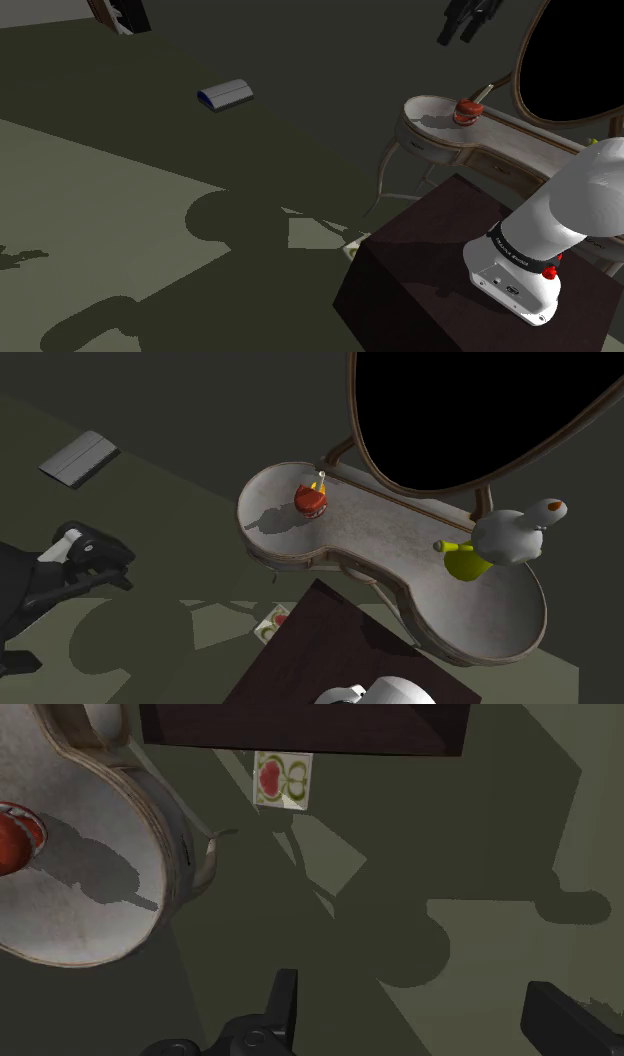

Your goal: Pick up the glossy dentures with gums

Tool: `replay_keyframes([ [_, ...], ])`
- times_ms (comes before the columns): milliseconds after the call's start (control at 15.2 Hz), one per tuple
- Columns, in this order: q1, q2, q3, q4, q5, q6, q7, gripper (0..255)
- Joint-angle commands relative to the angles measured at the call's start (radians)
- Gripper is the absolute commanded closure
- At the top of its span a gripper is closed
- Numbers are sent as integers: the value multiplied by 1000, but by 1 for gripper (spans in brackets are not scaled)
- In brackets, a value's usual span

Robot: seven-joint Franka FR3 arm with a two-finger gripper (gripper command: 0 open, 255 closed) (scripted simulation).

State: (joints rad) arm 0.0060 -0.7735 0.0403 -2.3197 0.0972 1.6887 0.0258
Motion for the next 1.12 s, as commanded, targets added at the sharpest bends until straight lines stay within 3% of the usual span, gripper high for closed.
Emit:
replay_keyframes([
  [0, 0, 0, 0, 0, 0, 0, 0, 0],
  [528, -54, 72, -154, -68, -87, 74, -181, 0],
  [1056, -105, 220, -306, -67, -163, 163, -360, 0],
])
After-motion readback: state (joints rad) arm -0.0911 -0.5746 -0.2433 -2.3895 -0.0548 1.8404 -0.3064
